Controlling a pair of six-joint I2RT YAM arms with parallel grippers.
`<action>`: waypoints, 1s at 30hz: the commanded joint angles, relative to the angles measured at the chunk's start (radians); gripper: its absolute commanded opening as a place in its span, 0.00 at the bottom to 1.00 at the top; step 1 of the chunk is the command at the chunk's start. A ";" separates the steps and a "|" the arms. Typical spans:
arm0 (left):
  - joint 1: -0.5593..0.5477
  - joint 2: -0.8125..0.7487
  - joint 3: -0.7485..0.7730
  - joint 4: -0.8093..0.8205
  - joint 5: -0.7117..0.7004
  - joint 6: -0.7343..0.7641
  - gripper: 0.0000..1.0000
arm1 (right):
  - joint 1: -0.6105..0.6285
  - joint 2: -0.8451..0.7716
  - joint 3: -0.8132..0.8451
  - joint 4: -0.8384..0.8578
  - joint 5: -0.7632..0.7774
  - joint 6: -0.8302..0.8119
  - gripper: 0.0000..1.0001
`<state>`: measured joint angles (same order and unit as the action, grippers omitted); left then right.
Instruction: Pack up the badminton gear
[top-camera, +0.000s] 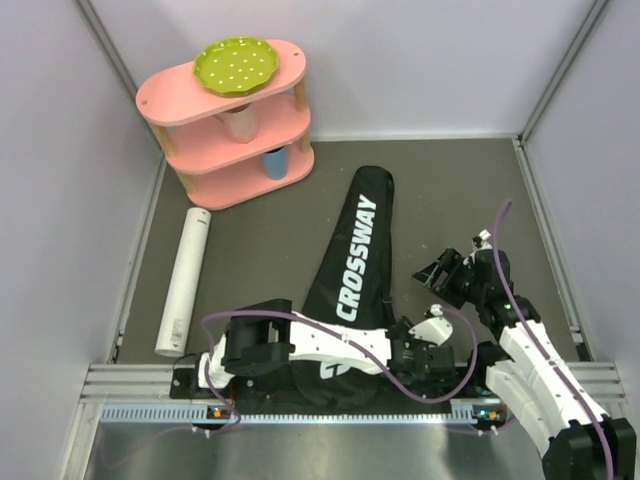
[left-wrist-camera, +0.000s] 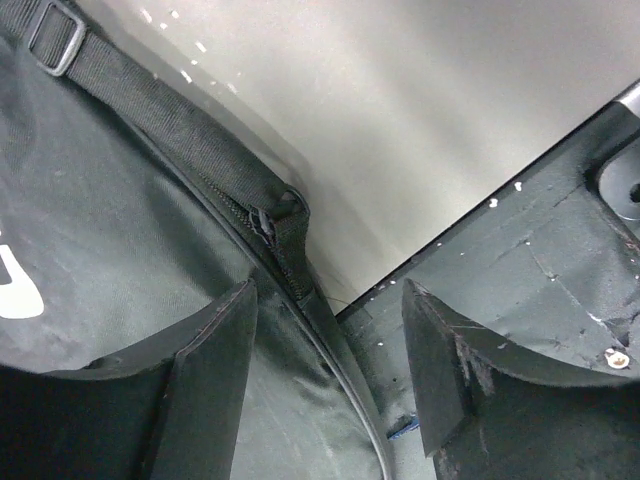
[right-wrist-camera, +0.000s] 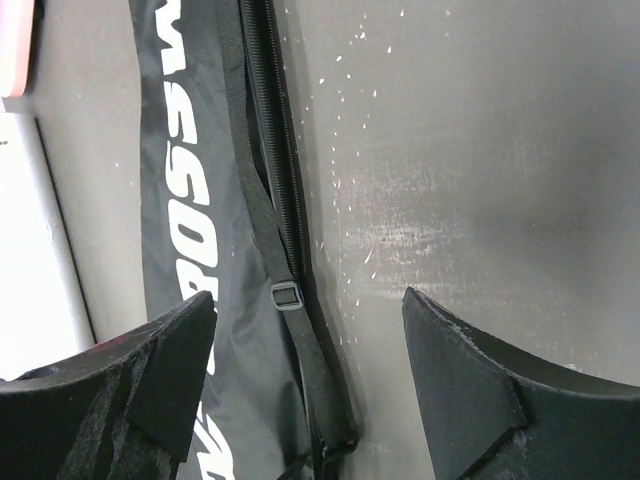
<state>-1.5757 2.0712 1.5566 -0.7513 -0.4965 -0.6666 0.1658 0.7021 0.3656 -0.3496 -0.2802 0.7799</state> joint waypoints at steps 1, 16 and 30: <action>-0.021 -0.003 -0.006 -0.077 -0.063 -0.116 0.64 | -0.008 -0.061 -0.019 -0.031 0.016 0.006 0.74; -0.009 -0.046 -0.155 0.007 -0.099 -0.151 0.40 | -0.006 -0.092 -0.060 -0.055 -0.039 -0.041 0.73; 0.078 -0.555 -0.590 0.545 0.144 0.013 0.00 | 0.009 0.010 -0.090 0.067 -0.422 -0.159 0.66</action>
<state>-1.5597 1.7634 1.1305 -0.5259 -0.5503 -0.7357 0.1658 0.7017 0.2844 -0.3656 -0.5552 0.6537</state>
